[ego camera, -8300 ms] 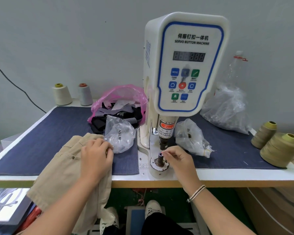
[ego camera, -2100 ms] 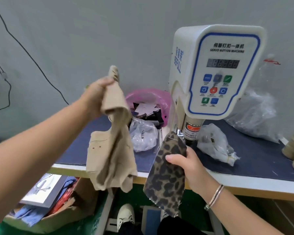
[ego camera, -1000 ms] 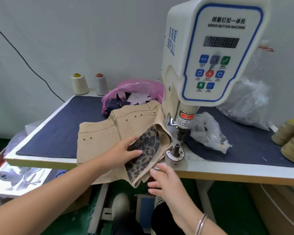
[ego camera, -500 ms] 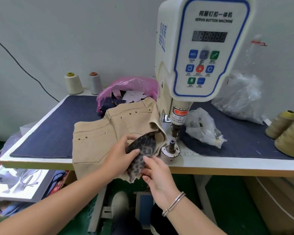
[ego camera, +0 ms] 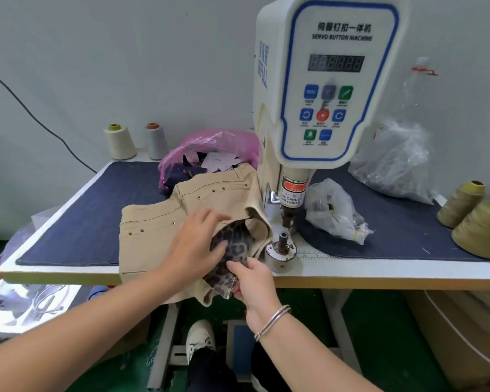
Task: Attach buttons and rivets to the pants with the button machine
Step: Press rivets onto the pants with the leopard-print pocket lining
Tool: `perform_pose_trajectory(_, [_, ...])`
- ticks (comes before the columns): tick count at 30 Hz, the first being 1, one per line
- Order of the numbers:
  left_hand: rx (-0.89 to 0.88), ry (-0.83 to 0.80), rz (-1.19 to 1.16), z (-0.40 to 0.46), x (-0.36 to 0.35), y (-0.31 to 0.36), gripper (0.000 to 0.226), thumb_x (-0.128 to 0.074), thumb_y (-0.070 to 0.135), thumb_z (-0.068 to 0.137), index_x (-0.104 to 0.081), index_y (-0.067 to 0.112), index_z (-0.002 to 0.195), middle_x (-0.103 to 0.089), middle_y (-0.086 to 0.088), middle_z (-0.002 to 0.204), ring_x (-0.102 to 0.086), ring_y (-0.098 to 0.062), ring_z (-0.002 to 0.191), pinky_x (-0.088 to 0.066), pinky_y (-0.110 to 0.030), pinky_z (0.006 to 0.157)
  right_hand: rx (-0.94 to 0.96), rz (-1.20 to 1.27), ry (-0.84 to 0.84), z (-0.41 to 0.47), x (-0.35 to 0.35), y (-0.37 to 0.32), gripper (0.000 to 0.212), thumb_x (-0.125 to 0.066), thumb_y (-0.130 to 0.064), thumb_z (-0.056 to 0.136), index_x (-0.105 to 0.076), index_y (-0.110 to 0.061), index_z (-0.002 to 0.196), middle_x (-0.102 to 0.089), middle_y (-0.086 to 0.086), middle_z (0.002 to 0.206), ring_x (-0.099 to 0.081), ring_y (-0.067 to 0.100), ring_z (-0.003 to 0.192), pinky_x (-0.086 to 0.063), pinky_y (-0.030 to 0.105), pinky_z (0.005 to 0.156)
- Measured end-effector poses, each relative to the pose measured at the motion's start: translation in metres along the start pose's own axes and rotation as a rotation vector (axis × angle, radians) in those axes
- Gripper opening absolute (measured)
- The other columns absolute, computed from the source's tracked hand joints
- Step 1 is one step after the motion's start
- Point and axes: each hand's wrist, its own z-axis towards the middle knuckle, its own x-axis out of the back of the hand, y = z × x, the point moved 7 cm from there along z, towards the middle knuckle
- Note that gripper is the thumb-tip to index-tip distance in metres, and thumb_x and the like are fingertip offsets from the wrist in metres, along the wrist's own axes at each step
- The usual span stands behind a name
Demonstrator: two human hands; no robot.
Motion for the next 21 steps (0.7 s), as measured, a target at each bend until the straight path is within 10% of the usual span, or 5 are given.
perform_pose_trajectory(3, [-0.348,-0.123,0.153,0.026,0.002,0.032,0.022,-0.064,0.011,0.085,-0.063,0.018,0.106,-0.062,0.003,0.107,-0.053,-0.016,0.097,-0.045,-0.034,0.083,0.019,-0.004,0.04,-0.004,-0.001,0.004,0.01,-0.063,-0.013,0.088,-0.058,-0.006,0.094,-0.061,0.005,0.074,-0.051,0.004,0.039,-0.039,0.013,0.039])
perform_pose_trajectory(9, [0.184,-0.37,0.095,0.058,-0.032,0.0,0.031,-0.063,0.031,0.087,-0.042,0.015,0.103,-0.057,-0.002,0.098,-0.052,-0.022,0.087,-0.044,-0.034,0.073,0.059,0.002,0.04,-0.009,-0.005,0.011,0.013,-0.064,-0.016,0.088,-0.055,-0.008,0.091,-0.058,0.006,0.069,-0.05,0.007,0.04,-0.037,0.013,0.04])
perform_pose_trajectory(14, [0.197,-0.456,-0.107,0.053,-0.044,-0.011,0.016,-0.057,0.006,0.089,-0.052,0.019,0.098,-0.058,0.005,0.09,-0.058,-0.019,0.092,-0.036,-0.019,0.07,0.048,-0.088,0.011,-0.005,0.003,0.01,0.022,-0.066,-0.027,0.087,-0.055,-0.009,0.089,-0.054,0.003,0.061,-0.046,0.008,0.041,-0.039,0.016,0.044])
perform_pose_trajectory(17, [-0.131,-0.361,-0.082,0.052,-0.034,0.013,0.017,-0.059,0.004,0.087,-0.057,0.021,0.089,-0.057,0.013,0.088,-0.052,-0.011,0.086,-0.039,-0.019,0.073,0.065,-0.073,0.044,-0.003,0.012,0.006,0.016,-0.065,-0.026,0.088,-0.057,-0.012,0.086,-0.06,0.002,0.071,-0.051,0.008,0.046,-0.042,0.017,0.045])
perform_pose_trajectory(21, [-0.74,-0.408,0.316,0.043,-0.047,0.053,0.035,-0.05,0.007,0.093,-0.061,0.026,0.121,-0.059,0.011,0.128,-0.047,-0.01,0.123,-0.032,-0.022,0.097,0.065,-0.039,0.056,-0.005,0.008,0.009,0.017,-0.065,-0.025,0.087,-0.058,-0.02,0.101,-0.065,0.002,0.098,-0.063,0.015,0.081,-0.048,0.02,0.055])
